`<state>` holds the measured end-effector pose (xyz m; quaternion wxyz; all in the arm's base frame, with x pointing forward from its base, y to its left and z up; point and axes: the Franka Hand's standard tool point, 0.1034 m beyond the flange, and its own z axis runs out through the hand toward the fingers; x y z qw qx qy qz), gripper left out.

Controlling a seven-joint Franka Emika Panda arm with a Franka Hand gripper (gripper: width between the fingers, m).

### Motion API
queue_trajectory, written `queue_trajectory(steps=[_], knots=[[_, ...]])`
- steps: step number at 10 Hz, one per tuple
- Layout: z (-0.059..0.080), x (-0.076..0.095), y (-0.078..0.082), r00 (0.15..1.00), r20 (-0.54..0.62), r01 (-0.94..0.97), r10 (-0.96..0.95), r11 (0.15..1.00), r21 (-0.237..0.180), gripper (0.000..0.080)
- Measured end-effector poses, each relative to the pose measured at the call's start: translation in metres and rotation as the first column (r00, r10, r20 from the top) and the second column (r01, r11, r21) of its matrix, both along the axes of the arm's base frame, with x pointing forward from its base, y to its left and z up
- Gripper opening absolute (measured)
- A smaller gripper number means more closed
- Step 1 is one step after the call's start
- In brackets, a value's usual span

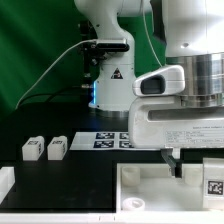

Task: Assemble one leg

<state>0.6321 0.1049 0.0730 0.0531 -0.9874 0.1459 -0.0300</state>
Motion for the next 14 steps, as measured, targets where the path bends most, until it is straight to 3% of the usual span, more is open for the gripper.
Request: queue_trajectory(steps=[2,4,6,7,9,11,12,14], knots=[[0.0,0.0,0.001,0.992,-0.014,0.128,-0.128,0.992,0.012,0.0329],[-0.001,0.0,0.001,0.941,-0.039,0.337,-0.336,0.941,0.023,0.0291],[-0.001,0.001,0.007,0.803,-0.083,0.594,-0.591,0.804,0.024,0.0292],[-0.001,0.0,0.008,0.681,-0.105,0.729,-0.724,0.684,0.013,0.0292],[-0.002,0.0,0.008,0.319,-0.152,0.945,-0.935,0.326,-0.02,0.0292],[-0.002,0.0,0.013,-0.035,-0.209,0.999,-0.977,-0.029,-0.03,0.0293],[-0.002,0.001,0.014,-0.154,-0.229,0.988,-0.961,-0.151,-0.03,0.0293],[-0.002,0.001,0.013,-0.156,-0.235,0.988,-0.959,-0.151,-0.038,0.0294]])
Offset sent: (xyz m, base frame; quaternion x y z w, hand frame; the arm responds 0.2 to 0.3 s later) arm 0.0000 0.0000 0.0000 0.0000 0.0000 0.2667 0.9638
